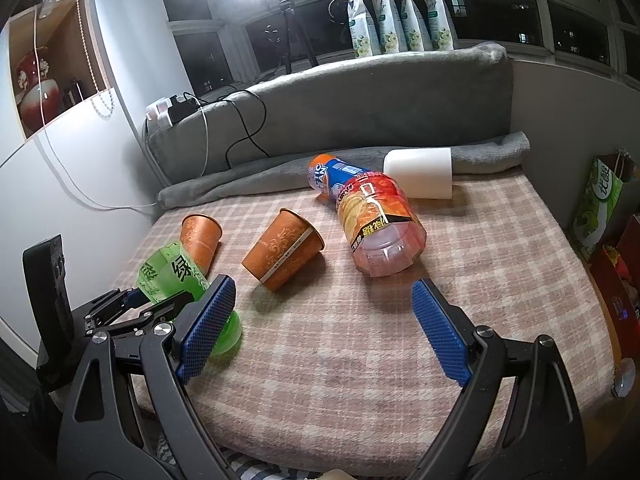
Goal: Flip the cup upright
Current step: 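Set the green cup upright on the tablecloth and open the left gripper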
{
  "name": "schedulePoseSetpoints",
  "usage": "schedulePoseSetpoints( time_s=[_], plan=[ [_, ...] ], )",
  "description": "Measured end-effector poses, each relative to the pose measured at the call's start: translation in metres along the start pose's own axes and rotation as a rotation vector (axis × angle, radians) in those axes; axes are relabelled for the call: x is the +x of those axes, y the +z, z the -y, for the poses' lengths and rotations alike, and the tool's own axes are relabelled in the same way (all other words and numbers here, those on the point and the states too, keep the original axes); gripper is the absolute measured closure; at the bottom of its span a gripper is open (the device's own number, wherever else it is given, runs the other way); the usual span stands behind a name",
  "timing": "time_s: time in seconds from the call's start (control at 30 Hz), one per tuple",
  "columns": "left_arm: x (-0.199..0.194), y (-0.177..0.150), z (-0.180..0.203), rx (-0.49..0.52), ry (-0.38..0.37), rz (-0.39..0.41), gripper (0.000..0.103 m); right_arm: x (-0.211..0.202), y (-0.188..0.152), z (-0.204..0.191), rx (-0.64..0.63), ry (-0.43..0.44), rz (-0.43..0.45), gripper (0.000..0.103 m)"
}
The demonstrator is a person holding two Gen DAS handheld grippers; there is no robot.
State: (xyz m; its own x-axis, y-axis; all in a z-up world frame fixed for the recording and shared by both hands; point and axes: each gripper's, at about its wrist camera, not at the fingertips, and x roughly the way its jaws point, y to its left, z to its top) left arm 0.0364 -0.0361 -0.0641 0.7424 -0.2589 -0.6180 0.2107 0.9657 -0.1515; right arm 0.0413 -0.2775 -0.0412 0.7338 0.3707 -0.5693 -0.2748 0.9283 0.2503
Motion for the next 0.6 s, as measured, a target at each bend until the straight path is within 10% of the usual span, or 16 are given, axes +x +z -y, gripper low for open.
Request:
schedulePoseSetpoints(
  time_s=[0.6],
  plan=[
    [-0.0067,-0.0056,0.0081,0.028,-0.021,-0.009,0.042,-0.0023,-0.0026,-0.0036,0.001,0.002,0.000,0.011]
  ],
)
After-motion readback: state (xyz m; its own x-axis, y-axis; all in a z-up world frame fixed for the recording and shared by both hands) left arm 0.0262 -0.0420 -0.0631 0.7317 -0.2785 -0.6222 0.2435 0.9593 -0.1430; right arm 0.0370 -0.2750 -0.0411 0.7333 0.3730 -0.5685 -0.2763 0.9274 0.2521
